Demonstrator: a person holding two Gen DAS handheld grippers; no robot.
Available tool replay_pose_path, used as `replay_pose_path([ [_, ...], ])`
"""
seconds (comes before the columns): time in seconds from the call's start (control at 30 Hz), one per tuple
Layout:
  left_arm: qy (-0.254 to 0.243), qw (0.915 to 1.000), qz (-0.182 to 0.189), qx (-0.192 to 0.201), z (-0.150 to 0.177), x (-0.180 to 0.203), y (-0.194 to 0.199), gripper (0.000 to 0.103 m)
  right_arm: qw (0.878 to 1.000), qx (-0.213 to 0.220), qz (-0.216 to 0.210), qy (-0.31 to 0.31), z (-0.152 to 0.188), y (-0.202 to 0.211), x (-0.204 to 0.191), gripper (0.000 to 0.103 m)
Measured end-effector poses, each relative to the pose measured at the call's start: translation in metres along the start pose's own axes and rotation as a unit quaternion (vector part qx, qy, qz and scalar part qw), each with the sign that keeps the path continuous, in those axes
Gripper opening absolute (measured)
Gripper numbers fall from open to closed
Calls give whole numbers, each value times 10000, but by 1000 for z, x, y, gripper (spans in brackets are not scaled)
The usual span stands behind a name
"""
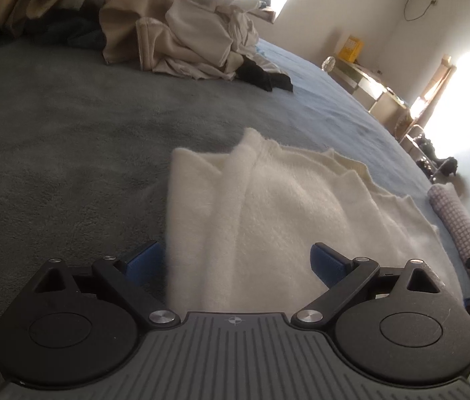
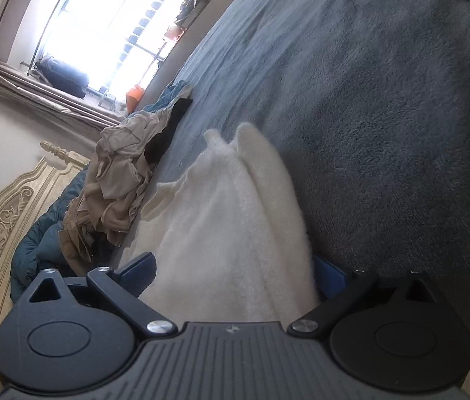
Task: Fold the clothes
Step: 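Lower both grippers and pinch the sweater edge with each gripper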
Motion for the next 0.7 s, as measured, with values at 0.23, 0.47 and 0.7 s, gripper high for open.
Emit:
replay_pose_path([
  [0.23,693,9928,868,-451,-23,-22,-39,99,9915,-961,-832,-269,-41,-41,4,102],
  [0.47,1332,9826,1046,-766,-48,-26,-69,82,9806,-1559,-1162,-247,-71,-78,0,90],
  [0.7,1133,9889,751,-603,-49,-18,-71,32,9881,-1331,-715,282,-73,-100,-11,26],
])
Point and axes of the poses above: each gripper's, at about its wrist camera, not at the fingertips, and y roughly against the way its jaws point, x to its right, z to its underside, the point moved 4 cm from there along -y, roughly the way its jaws point
